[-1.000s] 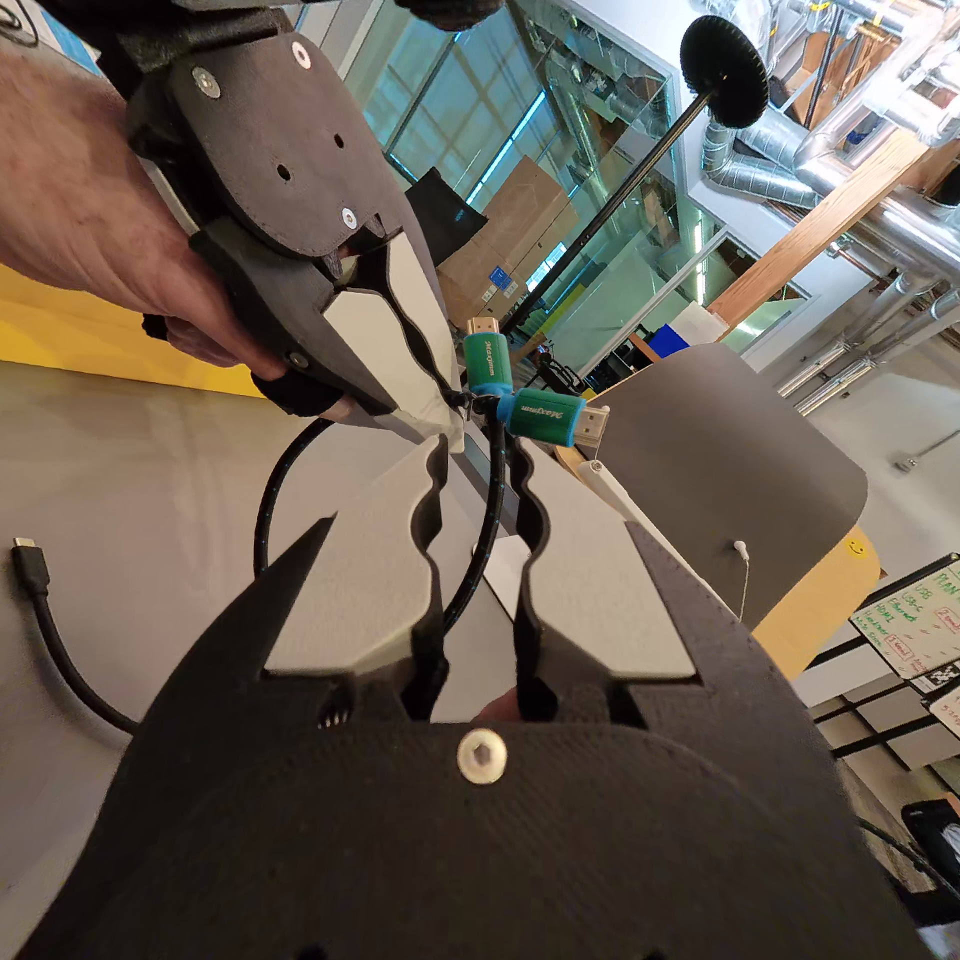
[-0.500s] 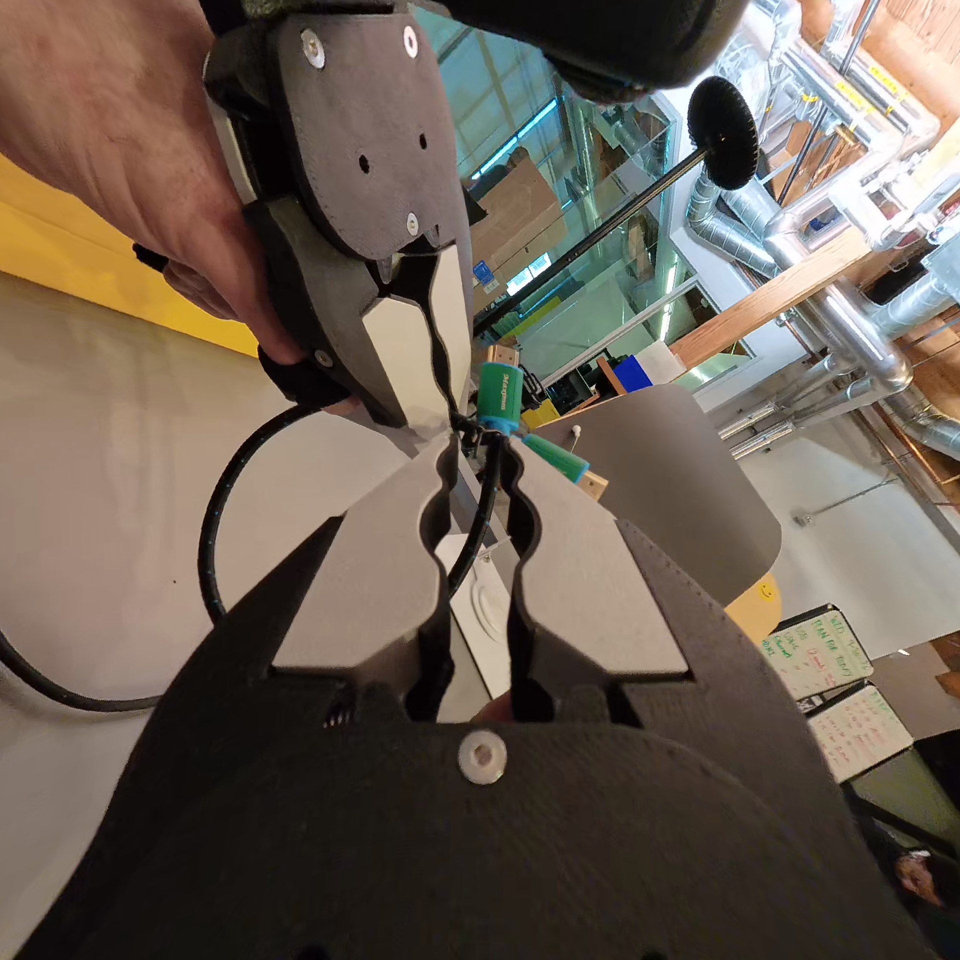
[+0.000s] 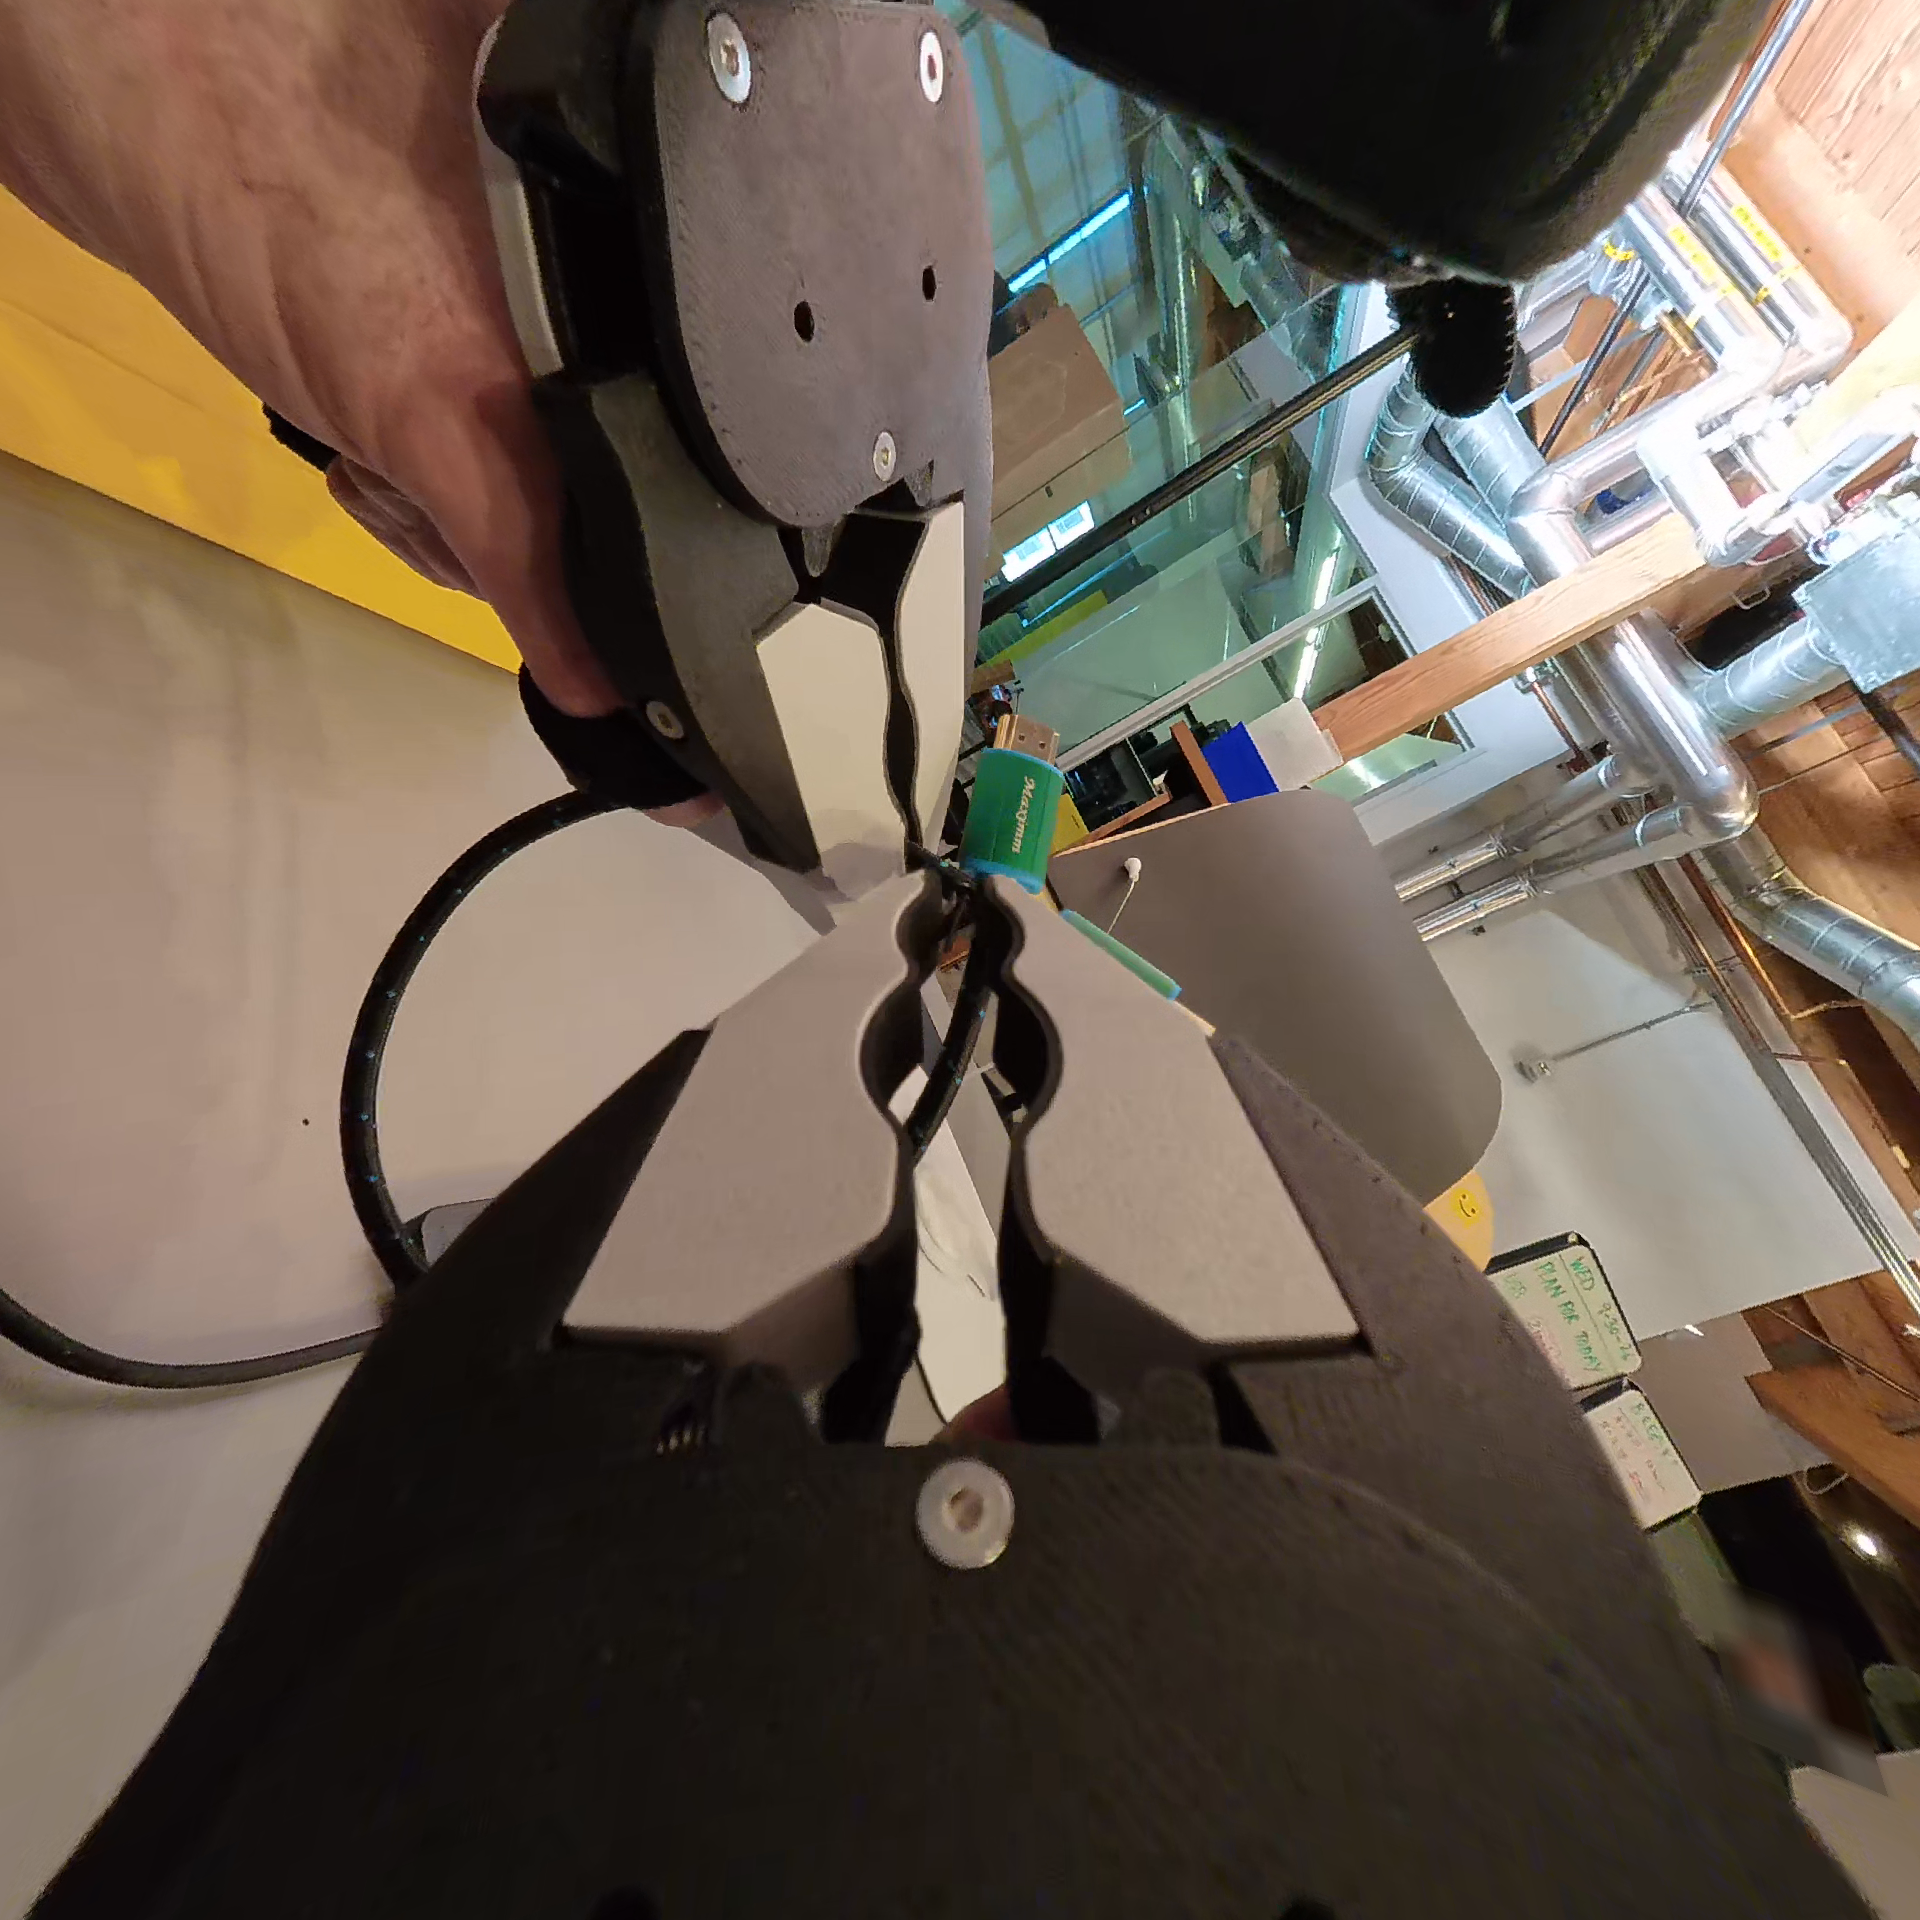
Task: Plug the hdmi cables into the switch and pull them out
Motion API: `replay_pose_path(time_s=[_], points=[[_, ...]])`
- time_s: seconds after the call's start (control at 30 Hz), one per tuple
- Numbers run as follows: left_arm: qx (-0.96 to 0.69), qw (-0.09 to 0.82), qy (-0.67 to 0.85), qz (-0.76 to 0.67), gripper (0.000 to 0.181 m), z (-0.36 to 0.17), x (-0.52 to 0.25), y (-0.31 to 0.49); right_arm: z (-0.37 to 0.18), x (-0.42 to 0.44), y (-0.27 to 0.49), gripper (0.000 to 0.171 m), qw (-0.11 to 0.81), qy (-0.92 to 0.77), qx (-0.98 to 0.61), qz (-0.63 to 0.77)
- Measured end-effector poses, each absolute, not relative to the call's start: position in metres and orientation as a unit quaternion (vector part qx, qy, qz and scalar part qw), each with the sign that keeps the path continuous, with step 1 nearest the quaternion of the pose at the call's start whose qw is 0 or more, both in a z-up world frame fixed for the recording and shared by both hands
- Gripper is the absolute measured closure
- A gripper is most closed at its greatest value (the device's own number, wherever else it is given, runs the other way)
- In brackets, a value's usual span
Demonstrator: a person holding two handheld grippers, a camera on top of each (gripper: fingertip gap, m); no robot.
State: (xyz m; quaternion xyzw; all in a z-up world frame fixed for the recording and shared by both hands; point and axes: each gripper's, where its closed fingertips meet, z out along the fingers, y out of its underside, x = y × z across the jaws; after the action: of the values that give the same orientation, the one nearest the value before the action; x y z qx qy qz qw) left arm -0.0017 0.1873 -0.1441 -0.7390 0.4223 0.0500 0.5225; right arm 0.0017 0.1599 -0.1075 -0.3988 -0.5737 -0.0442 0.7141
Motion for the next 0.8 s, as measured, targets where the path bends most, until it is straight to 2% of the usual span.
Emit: replay_pose_path(time_s=[0.3, 0.5, 0.67, 0.73, 0.8], points=[[-0.738, 0.525, 0.421, 0.056, 0.181, -0.144, -0.002, 0.188, -0.103, 0.006, 0.160, 0.171, 0.709, -0.558, -0.431, 0.003], [-0.733, 0.551, 0.394, 0.063, 0.181, -0.134, -0.008, 0.192, -0.093, 0.010, 0.161, 0.171, 0.668, -0.444, -0.536, 0.262], [-0.730, 0.574, 0.365, 0.068, 0.181, -0.124, -0.017, 0.198, -0.088, 0.011, 0.164, 0.171, 0.535, -0.283, -0.586, 0.539], [-0.730, 0.579, 0.357, 0.068, 0.181, -0.120, -0.022, 0.199, -0.093, 0.011, 0.165, 0.171, 0.504, -0.263, -0.591, 0.572], [-0.727, 0.583, 0.354, 0.079, 0.181, -0.117, -0.025, 0.201, -0.095, 0.010, 0.164, 0.171, 0.517, -0.282, -0.591, 0.551]])
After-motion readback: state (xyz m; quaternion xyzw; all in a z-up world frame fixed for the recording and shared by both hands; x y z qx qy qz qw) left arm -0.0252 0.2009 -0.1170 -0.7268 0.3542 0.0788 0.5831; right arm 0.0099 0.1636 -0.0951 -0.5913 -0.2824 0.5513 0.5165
